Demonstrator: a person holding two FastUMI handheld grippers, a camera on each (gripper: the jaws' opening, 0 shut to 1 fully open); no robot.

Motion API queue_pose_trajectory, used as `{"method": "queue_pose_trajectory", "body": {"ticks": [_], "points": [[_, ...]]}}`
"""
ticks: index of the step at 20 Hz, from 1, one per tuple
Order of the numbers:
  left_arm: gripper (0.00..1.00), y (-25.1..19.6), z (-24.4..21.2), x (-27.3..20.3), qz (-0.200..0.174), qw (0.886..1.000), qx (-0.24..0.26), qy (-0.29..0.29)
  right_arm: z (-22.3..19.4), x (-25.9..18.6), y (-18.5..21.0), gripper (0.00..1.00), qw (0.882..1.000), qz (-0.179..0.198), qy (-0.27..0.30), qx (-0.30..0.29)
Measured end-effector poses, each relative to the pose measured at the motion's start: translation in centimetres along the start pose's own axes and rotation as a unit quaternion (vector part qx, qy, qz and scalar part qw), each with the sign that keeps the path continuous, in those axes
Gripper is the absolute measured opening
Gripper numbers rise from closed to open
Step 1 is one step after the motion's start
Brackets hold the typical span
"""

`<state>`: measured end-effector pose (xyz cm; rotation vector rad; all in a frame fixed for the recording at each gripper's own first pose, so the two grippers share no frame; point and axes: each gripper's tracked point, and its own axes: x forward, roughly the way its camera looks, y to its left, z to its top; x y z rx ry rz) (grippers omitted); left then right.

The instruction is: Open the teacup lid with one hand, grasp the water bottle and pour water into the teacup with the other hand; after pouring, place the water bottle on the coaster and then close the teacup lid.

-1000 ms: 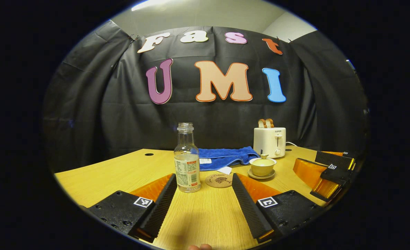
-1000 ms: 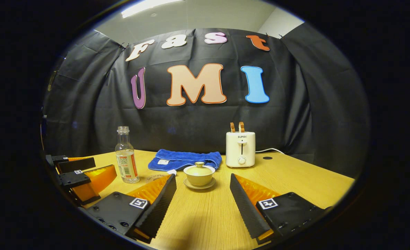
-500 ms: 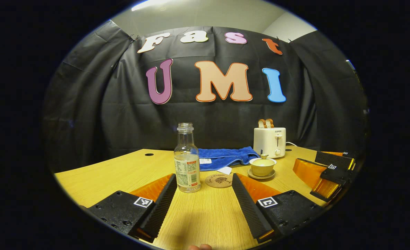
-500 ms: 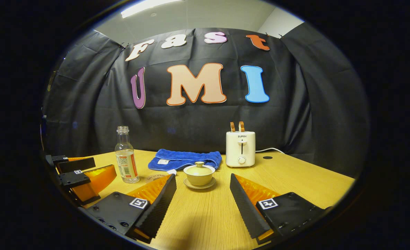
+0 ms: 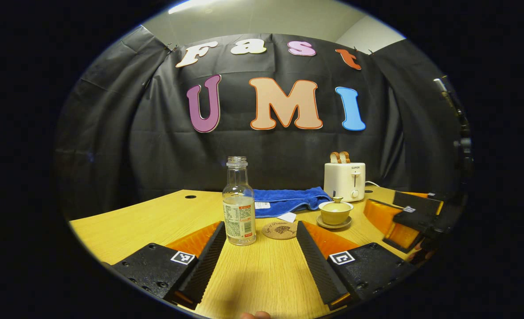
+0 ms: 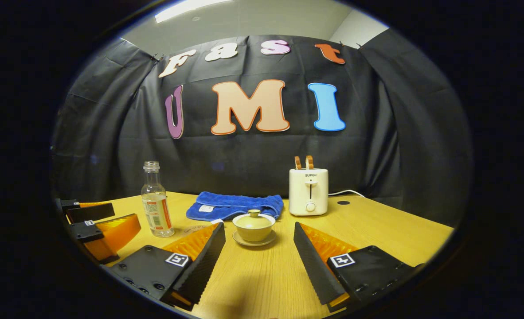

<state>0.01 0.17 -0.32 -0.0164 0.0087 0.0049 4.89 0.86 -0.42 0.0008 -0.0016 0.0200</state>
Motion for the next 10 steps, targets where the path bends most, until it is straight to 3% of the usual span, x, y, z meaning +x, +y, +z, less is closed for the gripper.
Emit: {"method": "queue_pose_trajectory", "body": {"ticks": [1,2,4,5,8,10], "points": [[0.94,0.0,-0.1,0.0,0.0,1.0,0.0,0.0,0.0,2.0,0.1,1.0,1.0,0.003,0.001,0.001],[0.93,0.0,0.0,-0.1,0.0,1.0,0.0,-0.001,0.0,3.5,-0.3,0.94,1.0,-0.001,-0.001,0.001],[0.94,-0.1,0.0,-0.1,0.0,1.0,0.001,-0.001,-0.2,6.5,-0.6,0.98,1.0,-0.008,0.002,0.001],[0.94,0.0,0.0,0.0,0.0,1.0,0.001,0.0,-0.1,7.9,-0.6,0.94,1.0,-0.008,0.0,0.002],[0.93,0.0,0.0,-0.1,-0.003,1.0,0.0,0.0,-0.3,11.0,0.0,0.98,1.0,0.005,0.005,0.001],[0.93,0.0,0.1,0.0,-0.003,1.0,0.0,-0.001,-0.6,12.5,0.3,0.94,1.0,0.01,0.01,0.001]]}}
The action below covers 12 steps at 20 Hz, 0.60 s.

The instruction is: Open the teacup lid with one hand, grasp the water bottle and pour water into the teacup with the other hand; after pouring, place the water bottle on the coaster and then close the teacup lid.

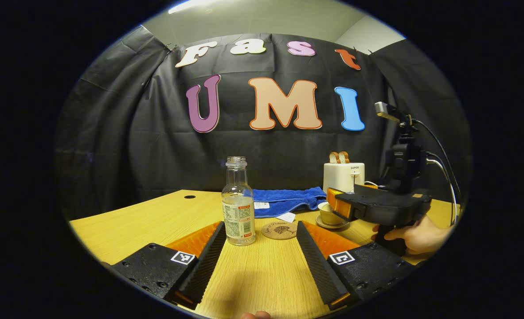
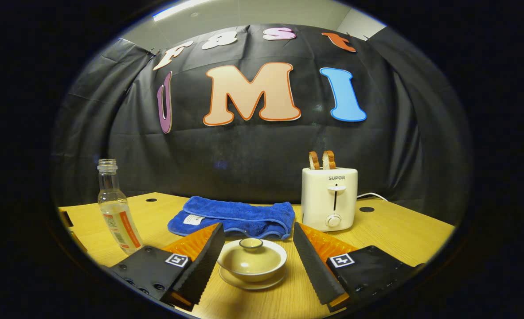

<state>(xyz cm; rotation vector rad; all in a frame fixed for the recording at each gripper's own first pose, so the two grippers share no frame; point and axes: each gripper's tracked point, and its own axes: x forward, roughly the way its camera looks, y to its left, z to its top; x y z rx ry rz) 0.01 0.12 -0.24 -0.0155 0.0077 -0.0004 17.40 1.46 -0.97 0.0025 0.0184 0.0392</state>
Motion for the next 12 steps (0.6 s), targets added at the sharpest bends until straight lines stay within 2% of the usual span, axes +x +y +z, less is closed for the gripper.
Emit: {"method": "queue_pose_trajectory", "body": {"ticks": [1,5,6,7,11,12], "points": [[0.93,0.0,-0.1,0.0,0.0,1.0,0.0,0.0,-0.2,0.7,0.0,1.0,1.0,0.002,0.006,0.0],[0.94,0.0,-0.1,0.0,0.0,1.0,-0.001,0.0,-0.7,2.1,0.3,0.89,1.0,0.011,0.026,0.003],[0.94,0.0,0.0,0.0,0.0,1.0,-0.001,0.0,-0.9,2.2,0.3,0.92,0.999,0.012,0.03,0.002],[0.93,0.1,-0.2,0.0,0.0,1.0,-0.001,0.001,-0.7,2.2,0.4,0.89,0.999,0.016,0.033,0.0],[0.94,0.0,-0.2,0.0,0.0,1.0,-0.001,0.001,-1.0,2.6,0.8,0.48,0.999,0.024,0.039,-0.004],[0.93,0.1,-0.1,0.0,0.0,1.0,-0.001,0.0,-1.3,2.7,0.8,0.48,0.999,0.025,0.044,-0.002]]}}
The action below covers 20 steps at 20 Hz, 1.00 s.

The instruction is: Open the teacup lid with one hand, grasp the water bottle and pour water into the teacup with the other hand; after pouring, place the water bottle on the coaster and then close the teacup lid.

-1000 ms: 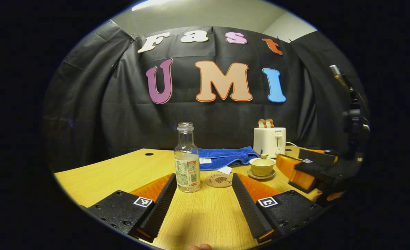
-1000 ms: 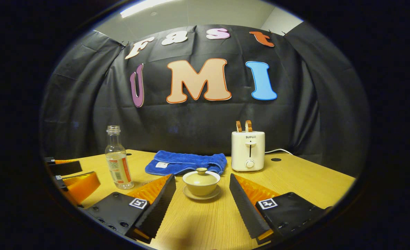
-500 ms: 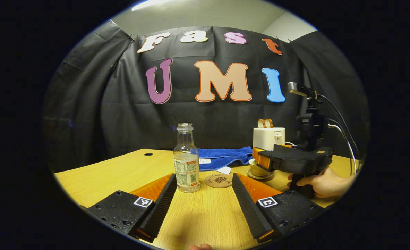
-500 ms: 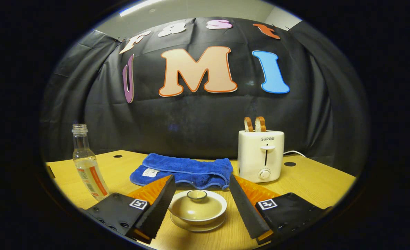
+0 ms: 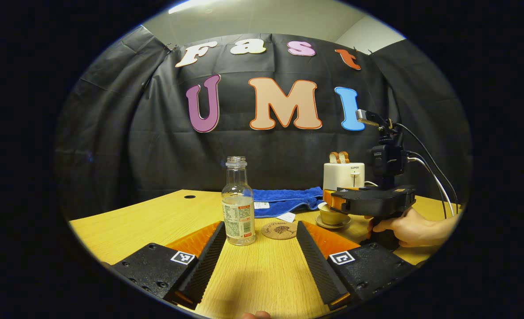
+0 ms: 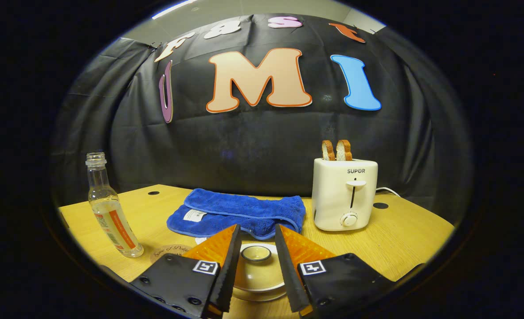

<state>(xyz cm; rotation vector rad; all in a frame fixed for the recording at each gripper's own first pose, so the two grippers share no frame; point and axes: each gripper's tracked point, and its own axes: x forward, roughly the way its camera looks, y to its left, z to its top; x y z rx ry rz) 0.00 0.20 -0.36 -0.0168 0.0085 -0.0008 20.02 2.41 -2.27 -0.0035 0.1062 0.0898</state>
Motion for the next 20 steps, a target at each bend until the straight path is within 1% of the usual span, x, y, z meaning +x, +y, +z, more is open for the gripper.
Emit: {"method": "queue_pose_trajectory", "body": {"ticks": [4,5,6,7,11,12,14,15,18,20], "points": [[0.94,0.0,0.1,0.0,0.0,1.0,0.0,0.0,-0.8,0.7,0.3,0.48,1.0,0.009,0.025,0.0],[0.94,0.0,-0.1,0.0,0.0,1.0,0.0,0.0,-0.9,1.0,0.6,0.48,1.0,0.017,0.026,-0.003],[0.94,0.0,0.0,0.0,0.0,1.0,0.0,0.0,-0.9,0.8,0.6,0.48,1.0,0.014,0.028,-0.004],[0.94,0.0,0.0,0.0,0.0,1.0,0.0,0.0,-0.6,0.8,0.5,0.35,1.0,0.013,0.027,-0.007],[0.93,0.0,0.0,0.0,0.0,1.0,0.0,0.0,-1.0,0.7,0.2,0.36,0.999,0.013,0.032,-0.003],[0.93,0.1,0.0,0.0,0.0,1.0,0.0,0.0,-0.9,0.6,0.4,0.29,0.999,0.015,0.028,-0.006],[0.93,0.0,0.0,0.0,0.0,1.0,0.0,0.0,-0.7,0.7,0.6,0.28,1.0,0.02,0.02,-0.009],[0.93,0.0,-0.1,0.0,0.0,1.0,0.0,0.0,-0.4,0.6,0.7,0.24,1.0,0.025,0.014,-0.008],[0.94,0.0,0.0,0.0,0.0,1.0,0.0,0.0,0.9,0.1,1.1,0.22,0.999,0.036,-0.027,-0.005],[0.93,0.0,0.0,0.0,0.0,1.0,0.0,0.0,1.5,-0.2,1.1,0.22,0.998,0.041,-0.052,-0.001]]}}
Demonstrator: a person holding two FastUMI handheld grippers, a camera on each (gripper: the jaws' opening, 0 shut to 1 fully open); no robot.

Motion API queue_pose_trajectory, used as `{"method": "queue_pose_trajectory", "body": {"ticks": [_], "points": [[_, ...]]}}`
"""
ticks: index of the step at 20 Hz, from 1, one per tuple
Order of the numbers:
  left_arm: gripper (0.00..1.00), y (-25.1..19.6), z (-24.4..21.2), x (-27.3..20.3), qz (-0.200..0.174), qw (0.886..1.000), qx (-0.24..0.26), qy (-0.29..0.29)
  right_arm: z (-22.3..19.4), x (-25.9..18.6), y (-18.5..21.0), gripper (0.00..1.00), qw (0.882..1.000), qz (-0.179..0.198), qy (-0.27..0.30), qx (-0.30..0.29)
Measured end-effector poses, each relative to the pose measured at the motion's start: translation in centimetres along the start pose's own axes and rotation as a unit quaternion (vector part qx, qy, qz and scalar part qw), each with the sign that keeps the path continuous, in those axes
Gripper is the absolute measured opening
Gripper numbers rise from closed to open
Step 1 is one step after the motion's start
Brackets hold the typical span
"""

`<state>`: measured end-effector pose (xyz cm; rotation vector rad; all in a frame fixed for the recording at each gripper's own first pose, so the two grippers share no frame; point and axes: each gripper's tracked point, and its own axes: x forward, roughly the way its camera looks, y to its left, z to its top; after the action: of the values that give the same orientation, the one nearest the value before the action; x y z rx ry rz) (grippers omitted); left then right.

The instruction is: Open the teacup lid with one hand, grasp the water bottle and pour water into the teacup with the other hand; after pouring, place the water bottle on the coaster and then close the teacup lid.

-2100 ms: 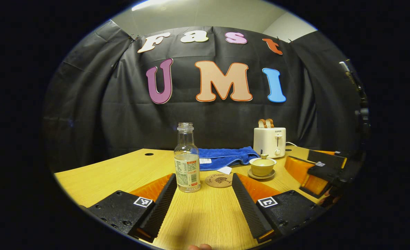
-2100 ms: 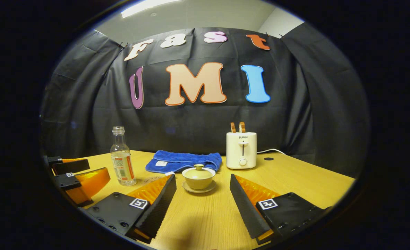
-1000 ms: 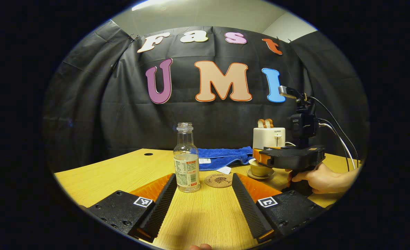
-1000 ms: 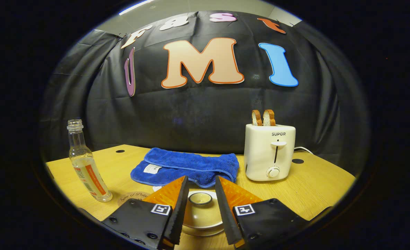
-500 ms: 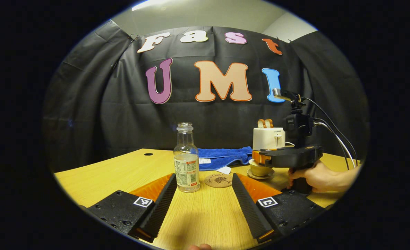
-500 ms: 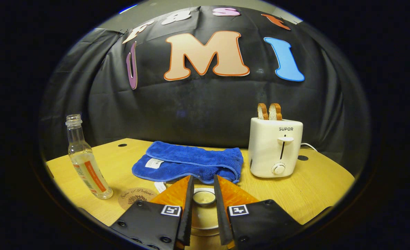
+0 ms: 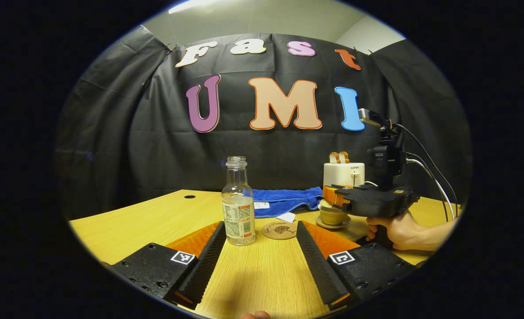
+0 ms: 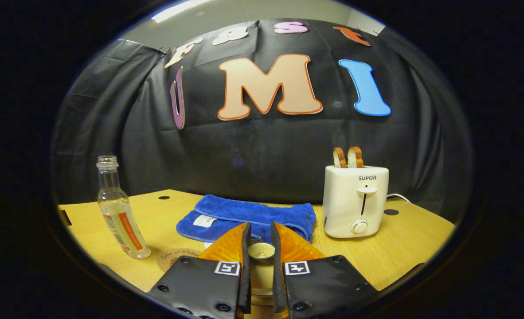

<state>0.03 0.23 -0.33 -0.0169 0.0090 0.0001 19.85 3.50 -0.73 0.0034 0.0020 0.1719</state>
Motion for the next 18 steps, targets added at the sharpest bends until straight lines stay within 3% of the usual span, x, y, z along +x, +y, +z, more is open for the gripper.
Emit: {"method": "queue_pose_trajectory", "body": {"ticks": [6,18], "points": [[0.93,0.1,0.0,0.0,0.003,1.0,0.001,-0.001,0.0,-2.3,0.0,0.22,1.0,0.01,0.004,0.0],[0.94,1.7,-0.1,1.9,0.041,0.999,0.004,-0.001,0.7,-13.6,-3.5,0.22,1.0,0.003,0.0,0.0]]}}
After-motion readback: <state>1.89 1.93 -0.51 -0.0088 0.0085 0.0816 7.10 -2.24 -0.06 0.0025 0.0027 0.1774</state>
